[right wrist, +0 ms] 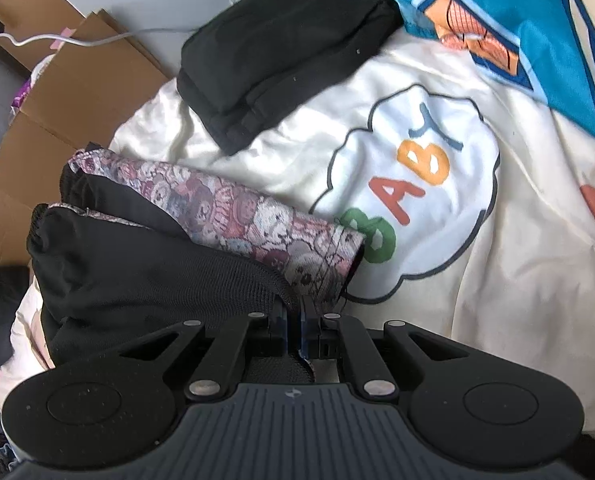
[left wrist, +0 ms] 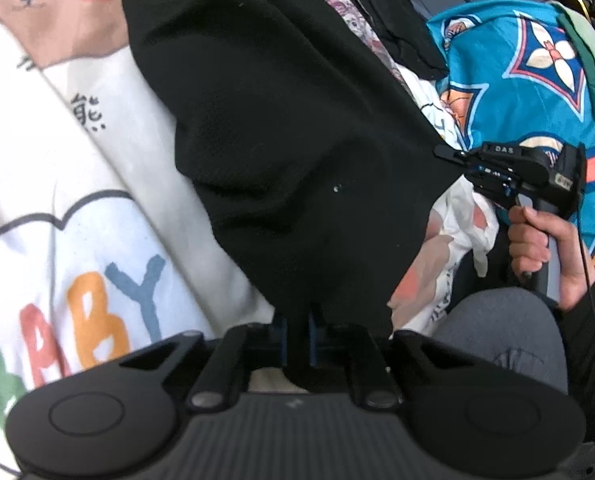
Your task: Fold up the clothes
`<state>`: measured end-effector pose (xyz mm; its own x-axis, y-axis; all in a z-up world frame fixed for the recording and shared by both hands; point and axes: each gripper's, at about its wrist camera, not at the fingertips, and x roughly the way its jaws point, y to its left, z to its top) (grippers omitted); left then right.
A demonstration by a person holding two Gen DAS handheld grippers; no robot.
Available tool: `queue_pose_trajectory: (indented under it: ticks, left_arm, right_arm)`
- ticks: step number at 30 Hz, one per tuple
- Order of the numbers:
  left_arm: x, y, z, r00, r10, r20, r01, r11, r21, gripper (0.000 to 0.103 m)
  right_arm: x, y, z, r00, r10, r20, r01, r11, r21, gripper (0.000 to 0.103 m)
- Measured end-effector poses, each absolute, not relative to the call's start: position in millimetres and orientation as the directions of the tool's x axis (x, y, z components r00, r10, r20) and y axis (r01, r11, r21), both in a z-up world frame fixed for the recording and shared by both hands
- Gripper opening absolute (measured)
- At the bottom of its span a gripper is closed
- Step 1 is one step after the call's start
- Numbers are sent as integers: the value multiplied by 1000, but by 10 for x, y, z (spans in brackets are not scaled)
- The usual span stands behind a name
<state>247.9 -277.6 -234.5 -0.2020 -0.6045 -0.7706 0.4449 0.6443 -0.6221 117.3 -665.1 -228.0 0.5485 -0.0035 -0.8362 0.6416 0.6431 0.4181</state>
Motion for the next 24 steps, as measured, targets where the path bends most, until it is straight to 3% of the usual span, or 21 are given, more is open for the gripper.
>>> queue_pose_trajectory:
  ticks: [16, 24]
  left_arm:
    - [2405, -2929, -1800, -138, -538, -832, 544, 661, -518, 5]
    - [2441, -3138, -1552, -114, -562, -819, 568, 640, -518, 5]
  right_arm:
    - [1492, -6815, -1857, 546, 33, -837, 559, 730, 393, 4]
    - [1728, -7036, -1556, 576, 37, -817, 515, 760, 397, 4]
